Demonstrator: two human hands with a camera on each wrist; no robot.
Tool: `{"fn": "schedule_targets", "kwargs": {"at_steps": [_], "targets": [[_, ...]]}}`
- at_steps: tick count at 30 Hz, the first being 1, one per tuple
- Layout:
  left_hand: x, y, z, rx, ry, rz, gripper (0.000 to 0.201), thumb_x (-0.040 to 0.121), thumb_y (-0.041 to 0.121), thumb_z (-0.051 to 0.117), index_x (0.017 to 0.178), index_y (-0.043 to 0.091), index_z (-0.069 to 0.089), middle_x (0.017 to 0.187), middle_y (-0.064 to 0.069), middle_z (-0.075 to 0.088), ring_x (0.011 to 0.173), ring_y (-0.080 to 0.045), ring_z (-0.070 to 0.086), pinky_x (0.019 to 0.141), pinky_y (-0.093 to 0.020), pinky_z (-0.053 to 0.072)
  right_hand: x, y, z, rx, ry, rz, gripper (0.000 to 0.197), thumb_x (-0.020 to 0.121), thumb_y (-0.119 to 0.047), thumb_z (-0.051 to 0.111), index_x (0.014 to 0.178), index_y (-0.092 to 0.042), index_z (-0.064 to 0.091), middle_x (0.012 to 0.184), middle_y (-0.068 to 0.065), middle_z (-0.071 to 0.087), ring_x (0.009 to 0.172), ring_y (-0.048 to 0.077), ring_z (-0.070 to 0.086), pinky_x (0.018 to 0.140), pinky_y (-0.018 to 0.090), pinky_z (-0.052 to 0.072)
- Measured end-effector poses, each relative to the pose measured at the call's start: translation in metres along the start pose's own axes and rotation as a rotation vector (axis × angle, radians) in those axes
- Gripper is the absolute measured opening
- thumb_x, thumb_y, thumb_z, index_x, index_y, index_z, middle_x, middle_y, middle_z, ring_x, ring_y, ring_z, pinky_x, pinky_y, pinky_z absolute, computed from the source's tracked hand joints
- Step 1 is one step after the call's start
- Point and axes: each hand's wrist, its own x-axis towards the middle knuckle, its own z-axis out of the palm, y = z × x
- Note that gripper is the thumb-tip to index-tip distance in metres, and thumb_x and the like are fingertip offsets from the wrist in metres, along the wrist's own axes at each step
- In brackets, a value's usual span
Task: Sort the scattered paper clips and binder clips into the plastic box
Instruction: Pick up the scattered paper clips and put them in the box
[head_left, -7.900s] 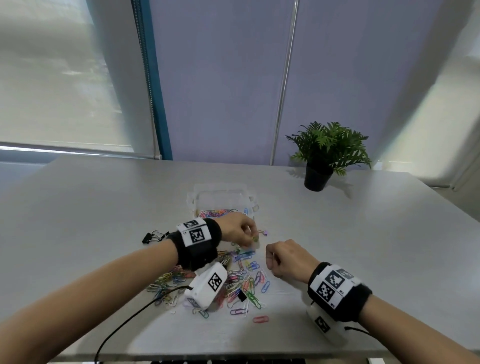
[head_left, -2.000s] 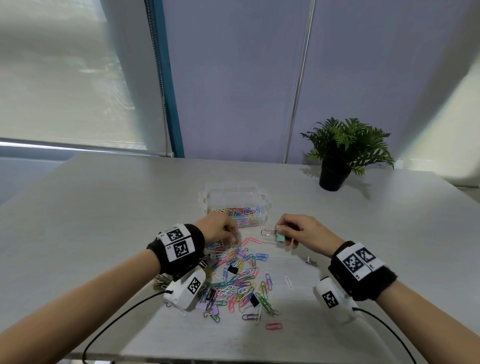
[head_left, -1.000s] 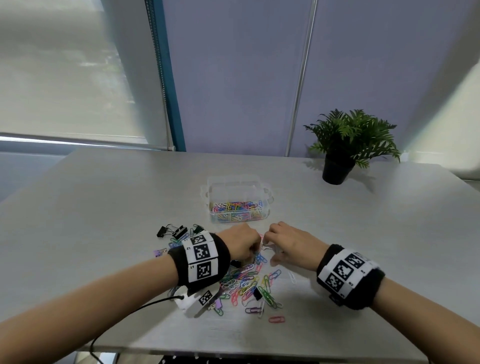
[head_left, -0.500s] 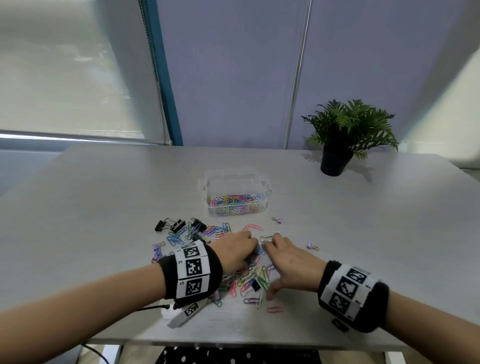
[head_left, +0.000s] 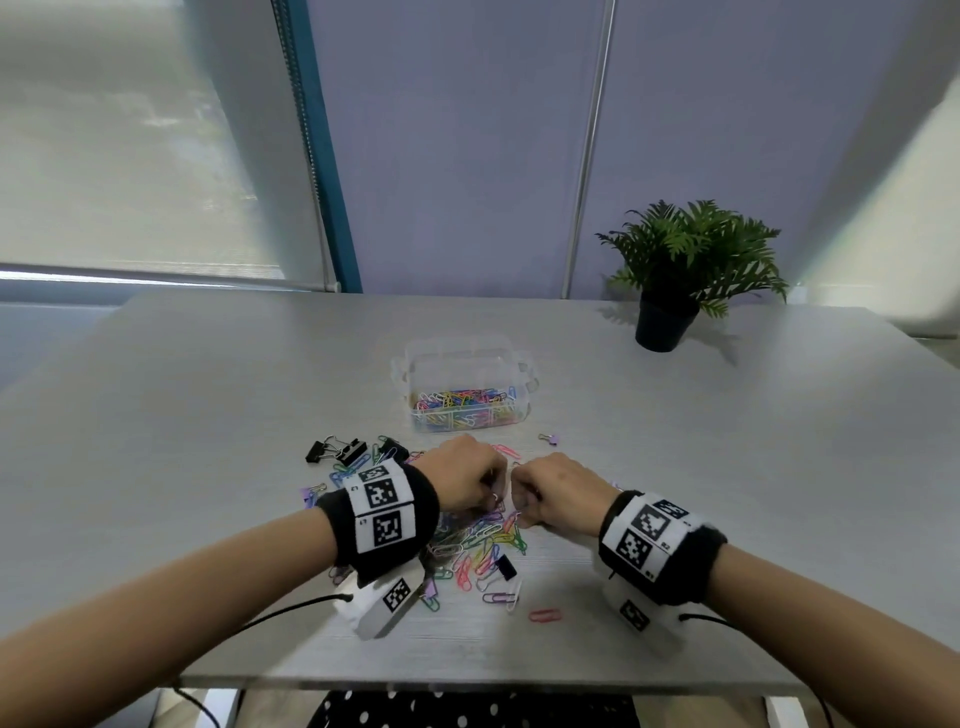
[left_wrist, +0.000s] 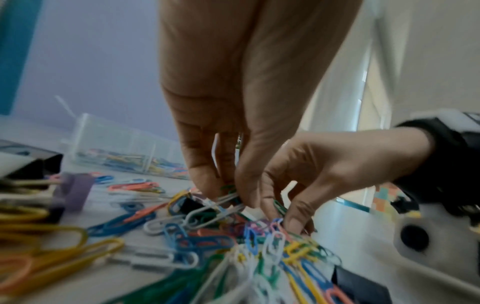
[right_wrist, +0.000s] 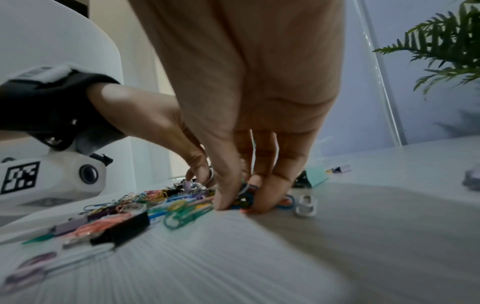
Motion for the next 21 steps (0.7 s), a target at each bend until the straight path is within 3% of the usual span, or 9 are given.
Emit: {"fn": "schedule_targets", "kwargs": {"at_steps": [4, 6, 8, 11, 16, 21], "targets": [[0.001, -0.010, -0.008, -0.151, 0.031, -0.028, 0.006, 0.083, 0.008, 0.061, 0.086, 0.008, 0.066, 0.086, -0.007, 0.070, 0.068, -0.009, 0.057, 0.064, -0.016, 0.044, 0.000, 0.005, -0.005, 0.060, -0.005, -0.014, 0.006, 0.078, -0.009, 0.069, 0.080, -0.011, 0.064, 0.075, -0.002, 0.055, 0.069, 0.013, 0.052, 0.066, 0.024, 0.043], [0.001, -0.018, -0.012, -0.255, 0.032, -0.058, 0.001, 0.083, 0.011, 0.065, 0.083, 0.012, 0.064, 0.081, -0.005, 0.065, 0.070, -0.013, 0.059, 0.071, -0.023, 0.050, -0.001, 0.010, -0.010, 0.188, -0.019, 0.019, 0.004, 0.078, -0.005, 0.068, 0.079, -0.007, 0.065, 0.068, -0.003, 0.057, 0.054, 0.003, 0.054, 0.058, 0.016, 0.045], [0.000, -0.027, -0.019, -0.414, 0.022, -0.084, 0.010, 0.082, 0.013, 0.068, 0.076, 0.017, 0.061, 0.073, -0.004, 0.060, 0.069, -0.018, 0.060, 0.076, -0.033, 0.054, -0.001, 0.013, -0.017, 0.379, -0.039, 0.057, 0.013, 0.078, 0.001, 0.067, 0.072, -0.010, 0.062, 0.065, -0.001, 0.061, 0.042, -0.002, 0.056, 0.051, 0.014, 0.050], [0.001, -0.039, -0.039, -0.579, 0.065, -0.079, 0.015, 0.083, 0.008, 0.066, 0.074, 0.017, 0.059, 0.066, -0.001, 0.054, 0.060, -0.016, 0.057, 0.070, -0.030, 0.053, 0.004, 0.017, -0.032, 0.567, -0.020, 0.060, 0.009, 0.078, 0.000, 0.068, 0.075, -0.007, 0.063, 0.067, 0.007, 0.066, 0.045, 0.005, 0.060, 0.051, 0.017, 0.051], [0.020, -0.058, -0.083, -0.673, 0.291, -0.079, 0.008, 0.084, 0.003, 0.064, 0.081, 0.009, 0.060, 0.069, 0.000, 0.055, 0.062, -0.015, 0.057, 0.066, -0.023, 0.054, 0.040, 0.014, -0.066, 0.725, 0.150, 0.025, 0.010, 0.077, 0.001, 0.069, 0.074, -0.006, 0.063, 0.066, 0.009, 0.063, 0.047, 0.010, 0.059, 0.050, 0.018, 0.050], [0.049, -0.073, -0.087, -0.599, 0.372, -0.162, 0.021, 0.085, 0.000, 0.060, 0.071, 0.015, 0.056, 0.071, -0.003, 0.057, 0.060, -0.013, 0.057, 0.064, -0.020, 0.054, 0.095, 0.002, -0.086, 0.761, 0.322, 0.050, 0.016, 0.076, 0.000, 0.071, 0.068, -0.008, 0.061, 0.063, 0.007, 0.061, 0.051, 0.015, 0.058, 0.053, 0.018, 0.054]]}}
